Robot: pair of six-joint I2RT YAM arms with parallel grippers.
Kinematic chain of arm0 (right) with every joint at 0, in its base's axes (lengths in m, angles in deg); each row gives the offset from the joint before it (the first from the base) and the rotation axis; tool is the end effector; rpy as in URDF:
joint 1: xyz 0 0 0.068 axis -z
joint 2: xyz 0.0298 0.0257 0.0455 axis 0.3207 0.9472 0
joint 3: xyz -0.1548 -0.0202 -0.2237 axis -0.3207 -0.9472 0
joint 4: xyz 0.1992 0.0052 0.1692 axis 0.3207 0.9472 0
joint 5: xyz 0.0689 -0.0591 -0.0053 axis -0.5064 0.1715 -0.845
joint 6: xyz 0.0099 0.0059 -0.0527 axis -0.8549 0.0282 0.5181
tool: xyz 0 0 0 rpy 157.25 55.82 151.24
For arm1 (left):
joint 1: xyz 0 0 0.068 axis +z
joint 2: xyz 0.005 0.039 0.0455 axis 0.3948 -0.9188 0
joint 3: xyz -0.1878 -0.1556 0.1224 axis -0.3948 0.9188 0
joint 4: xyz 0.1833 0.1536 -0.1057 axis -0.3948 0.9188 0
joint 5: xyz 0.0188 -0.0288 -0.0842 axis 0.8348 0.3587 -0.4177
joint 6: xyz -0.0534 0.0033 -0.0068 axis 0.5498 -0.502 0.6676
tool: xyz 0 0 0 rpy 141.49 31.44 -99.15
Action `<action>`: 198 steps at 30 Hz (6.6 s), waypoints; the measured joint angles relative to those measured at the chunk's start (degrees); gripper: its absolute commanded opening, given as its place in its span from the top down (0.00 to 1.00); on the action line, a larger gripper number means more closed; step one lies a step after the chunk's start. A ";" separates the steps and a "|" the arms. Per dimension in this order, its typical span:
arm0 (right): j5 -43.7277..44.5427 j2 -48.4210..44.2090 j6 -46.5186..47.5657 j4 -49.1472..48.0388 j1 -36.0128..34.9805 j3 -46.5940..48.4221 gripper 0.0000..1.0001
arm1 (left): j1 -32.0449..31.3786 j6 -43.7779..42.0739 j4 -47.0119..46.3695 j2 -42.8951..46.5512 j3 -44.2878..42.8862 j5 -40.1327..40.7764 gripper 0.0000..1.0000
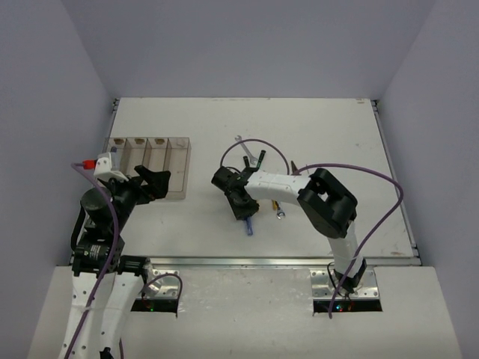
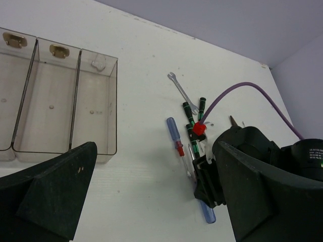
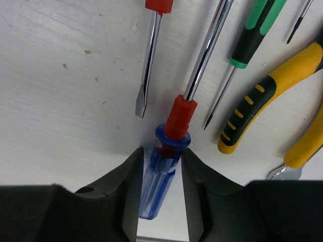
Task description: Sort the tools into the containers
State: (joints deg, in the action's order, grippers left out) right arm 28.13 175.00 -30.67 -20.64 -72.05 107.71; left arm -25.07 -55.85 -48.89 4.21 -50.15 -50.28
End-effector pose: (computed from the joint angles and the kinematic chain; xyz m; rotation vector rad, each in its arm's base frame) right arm 0.2391 0.3071 0.1348 -0.3831 2.8101 -0.0497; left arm 0.1039 -0.0081 0.3213 -0.2295 1.7738 -0.4263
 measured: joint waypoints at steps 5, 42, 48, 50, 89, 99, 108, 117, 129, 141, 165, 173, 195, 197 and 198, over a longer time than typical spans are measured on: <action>-1.07 -3.03 -1.85 -1.33 0.00 -4.60 0.85 | -0.45 0.00 -0.05 0.00 0.21 -0.54 0.00; -45.07 -44.15 6.04 -35.63 0.22 -21.81 1.00 | -18.13 33.92 -59.25 -10.96 22.32 -29.22 0.68; -45.40 -43.71 6.06 -36.22 0.70 -21.92 0.60 | -19.37 34.00 -62.03 -13.22 21.77 -29.06 1.00; -45.06 -44.02 6.26 -37.07 0.70 -22.37 0.31 | -19.60 33.63 -62.11 -13.23 21.37 -28.93 1.00; -0.62 -65.48 6.50 -18.06 4.82 -43.15 0.01 | 12.11 -51.61 -48.67 -80.69 -20.29 49.28 1.00; -1.39 -62.89 6.50 -18.59 4.83 -43.13 0.01 | 12.11 -47.89 -45.92 -83.06 -22.73 46.34 0.90; -1.70 -62.94 6.52 -18.63 4.83 -43.15 0.01 | 12.11 -44.40 -42.00 -85.83 -24.29 46.62 0.12; -2.01 -62.47 6.91 -18.91 4.83 -43.15 0.01 | 9.84 -31.20 -26.72 -78.91 -39.21 45.60 0.00; 5.01 -64.12 8.01 -18.83 5.46 -43.88 0.01 | -17.80 2.19 -17.24 -58.65 -35.12 30.72 0.00; 9.51 -64.06 8.08 -18.09 7.28 -44.62 0.01 | -34.60 20.22 -8.43 -78.16 -30.18 34.95 0.07; 10.25 -60.45 8.27 -17.38 7.85 -44.62 0.01 | -38.19 23.53 -4.82 -92.86 -36.46 39.09 1.00; 10.23 -60.38 8.49 -17.23 7.85 -44.62 0.01 | -36.53 4.62 -5.09 -88.04 -37.99 40.52 1.00; 6.15 -62.38 9.51 -17.20 9.33 -44.62 0.01 | 4.91 -63.19 -53.28 -72.80 -17.35 46.19 1.00; 5.68 -63.19 9.52 -17.28 9.35 -44.62 0.01 | 5.48 -65.25 -54.19 -73.94 -16.06 45.60 1.00; 5.40 -63.23 9.52 -17.30 9.34 -44.62 0.01 | 5.80 -66.19 -54.61 -74.81 -15.85 45.32 1.00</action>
State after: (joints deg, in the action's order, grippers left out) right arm 33.54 111.77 -21.15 -37.94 -62.71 63.10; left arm -19.27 -122.04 -103.51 -70.60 -66.01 -4.95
